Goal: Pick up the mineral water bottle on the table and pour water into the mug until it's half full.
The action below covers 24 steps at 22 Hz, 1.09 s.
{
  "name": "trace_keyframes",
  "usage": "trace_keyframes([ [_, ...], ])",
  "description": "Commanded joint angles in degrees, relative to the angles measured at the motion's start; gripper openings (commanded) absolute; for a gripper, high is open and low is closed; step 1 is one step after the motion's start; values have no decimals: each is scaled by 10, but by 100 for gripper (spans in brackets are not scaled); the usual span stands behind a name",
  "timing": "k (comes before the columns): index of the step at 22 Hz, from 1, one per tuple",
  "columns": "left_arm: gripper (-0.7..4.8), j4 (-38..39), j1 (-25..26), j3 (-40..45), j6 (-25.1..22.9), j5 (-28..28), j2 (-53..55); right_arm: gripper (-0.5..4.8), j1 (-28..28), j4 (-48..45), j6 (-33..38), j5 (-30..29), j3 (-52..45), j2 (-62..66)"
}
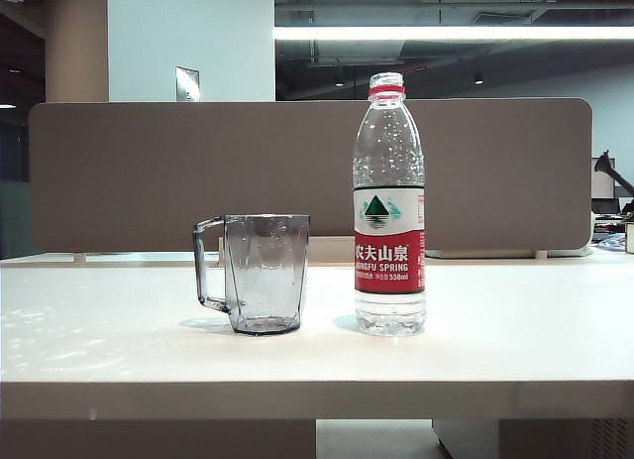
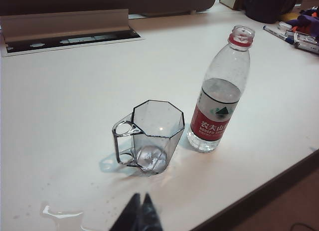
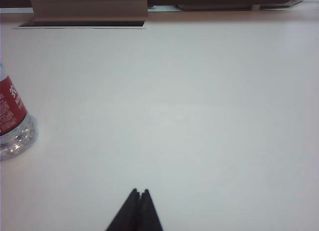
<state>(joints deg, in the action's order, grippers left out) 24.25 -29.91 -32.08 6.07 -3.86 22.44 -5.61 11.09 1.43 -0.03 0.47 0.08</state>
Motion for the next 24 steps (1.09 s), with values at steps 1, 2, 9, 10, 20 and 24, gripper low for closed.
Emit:
trace_keyframes([
  [1, -5, -8, 0, -1, 0, 0, 10, -6, -1, -6, -2, 1, -4, -1],
  [2, -5, -8, 0, -1, 0, 0, 17, -6, -1, -6, -2, 0, -4, -1],
  [9, -5, -5, 2, -1, 0, 0, 84, -6, -2, -9, 16, -5, -4, -1],
  [10, -5, -7, 2, -1, 0, 0, 84, -6, -2, -8, 40, -9, -4, -1],
  [20, -5, -7, 2, -1, 0, 0, 84, 49, -1, -48, 22, -43, 247, 42],
  [24, -5, -7, 2, -1, 0, 0, 84, 55, 0, 34, -106, -43, 492, 196],
])
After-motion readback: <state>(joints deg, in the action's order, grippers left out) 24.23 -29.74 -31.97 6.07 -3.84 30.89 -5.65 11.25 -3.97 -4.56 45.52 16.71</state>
